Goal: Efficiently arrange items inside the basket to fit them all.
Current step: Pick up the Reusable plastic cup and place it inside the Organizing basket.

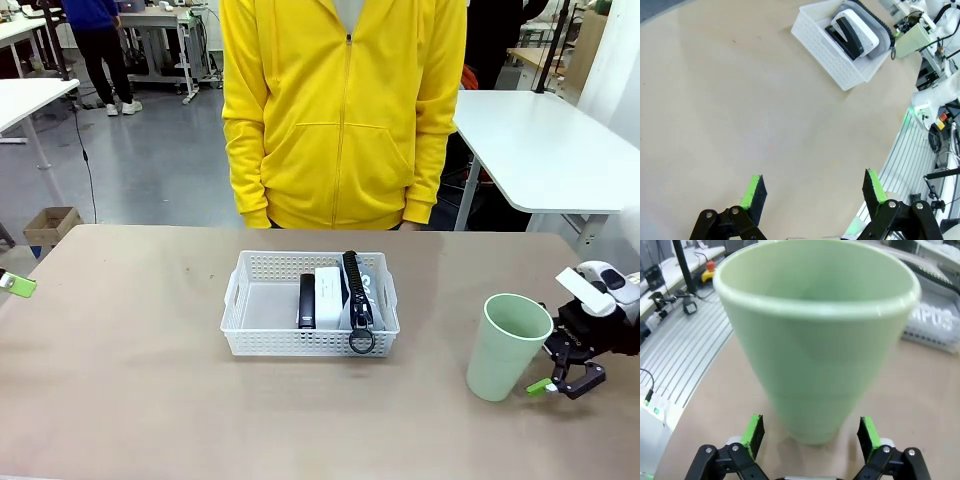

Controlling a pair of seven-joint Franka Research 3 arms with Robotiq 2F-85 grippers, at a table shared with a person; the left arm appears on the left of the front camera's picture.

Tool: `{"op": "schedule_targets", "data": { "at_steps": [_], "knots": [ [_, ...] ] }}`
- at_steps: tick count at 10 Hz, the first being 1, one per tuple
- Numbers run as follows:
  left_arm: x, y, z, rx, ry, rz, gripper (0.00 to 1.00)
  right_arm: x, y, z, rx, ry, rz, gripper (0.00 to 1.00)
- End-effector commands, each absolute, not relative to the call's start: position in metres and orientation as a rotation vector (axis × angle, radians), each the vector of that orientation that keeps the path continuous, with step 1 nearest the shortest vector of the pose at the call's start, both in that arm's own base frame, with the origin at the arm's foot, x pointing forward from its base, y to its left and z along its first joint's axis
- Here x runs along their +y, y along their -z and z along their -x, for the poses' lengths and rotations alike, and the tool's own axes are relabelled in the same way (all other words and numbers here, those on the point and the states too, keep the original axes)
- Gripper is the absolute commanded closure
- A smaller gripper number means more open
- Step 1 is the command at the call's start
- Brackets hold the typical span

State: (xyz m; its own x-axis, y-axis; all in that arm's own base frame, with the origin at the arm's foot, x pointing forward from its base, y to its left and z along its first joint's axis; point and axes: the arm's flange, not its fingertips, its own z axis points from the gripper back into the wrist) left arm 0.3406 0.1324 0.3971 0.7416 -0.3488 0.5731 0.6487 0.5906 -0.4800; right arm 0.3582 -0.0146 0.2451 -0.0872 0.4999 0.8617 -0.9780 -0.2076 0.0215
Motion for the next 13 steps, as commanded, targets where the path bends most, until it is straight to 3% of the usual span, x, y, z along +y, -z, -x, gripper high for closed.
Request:
{"op": "schedule_targets", "data": {
  "at_steps": [1, 7, 13],
  "knots": [
    [0.132, -0.397, -0.338, -0.445, 0.599, 0.721, 0.00, -0.005, -0.232, -0.353, -0.752, -1.607, -0.938, 0.00],
    [0.132, -0.397, -0.338, -0.445, 0.599, 0.721, 0.00, 0.010, -0.227, -0.354, -0.819, -1.523, -1.044, 0.00],
    [0.132, -0.397, -0.338, -0.445, 0.599, 0.721, 0.00, -0.001, -0.251, -0.349, -1.050, -1.227, -1.255, 0.00]
  ]
}}
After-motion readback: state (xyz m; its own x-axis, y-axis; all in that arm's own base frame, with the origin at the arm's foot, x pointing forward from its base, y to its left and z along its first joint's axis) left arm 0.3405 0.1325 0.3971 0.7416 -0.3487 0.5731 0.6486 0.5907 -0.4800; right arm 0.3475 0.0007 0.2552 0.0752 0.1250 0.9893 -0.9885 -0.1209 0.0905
